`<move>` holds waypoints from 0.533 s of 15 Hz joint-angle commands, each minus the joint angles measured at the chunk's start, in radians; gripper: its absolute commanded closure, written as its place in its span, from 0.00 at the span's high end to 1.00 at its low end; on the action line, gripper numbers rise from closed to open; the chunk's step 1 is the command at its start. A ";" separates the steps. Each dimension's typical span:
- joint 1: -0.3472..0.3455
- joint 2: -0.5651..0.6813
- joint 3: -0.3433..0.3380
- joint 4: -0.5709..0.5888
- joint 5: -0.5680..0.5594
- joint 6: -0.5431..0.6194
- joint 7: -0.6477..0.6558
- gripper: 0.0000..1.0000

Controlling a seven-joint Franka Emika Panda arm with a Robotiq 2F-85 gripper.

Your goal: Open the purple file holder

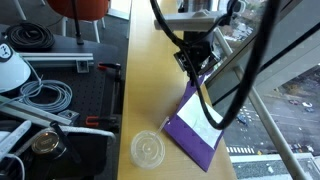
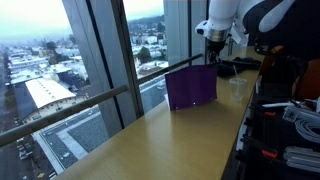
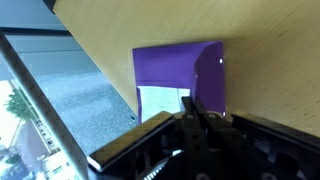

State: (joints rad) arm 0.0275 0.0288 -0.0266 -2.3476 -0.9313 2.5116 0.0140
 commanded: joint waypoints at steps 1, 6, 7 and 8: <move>0.016 -0.154 0.037 -0.171 -0.280 0.064 0.224 0.00; 0.032 -0.256 0.104 -0.337 -0.650 0.085 0.605 0.00; 0.039 -0.263 0.115 -0.362 -0.690 0.078 0.661 0.00; 0.046 -0.264 0.125 -0.385 -0.724 0.071 0.712 0.00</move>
State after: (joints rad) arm 0.0581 -0.1836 0.0733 -2.6541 -1.5514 2.5859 0.5910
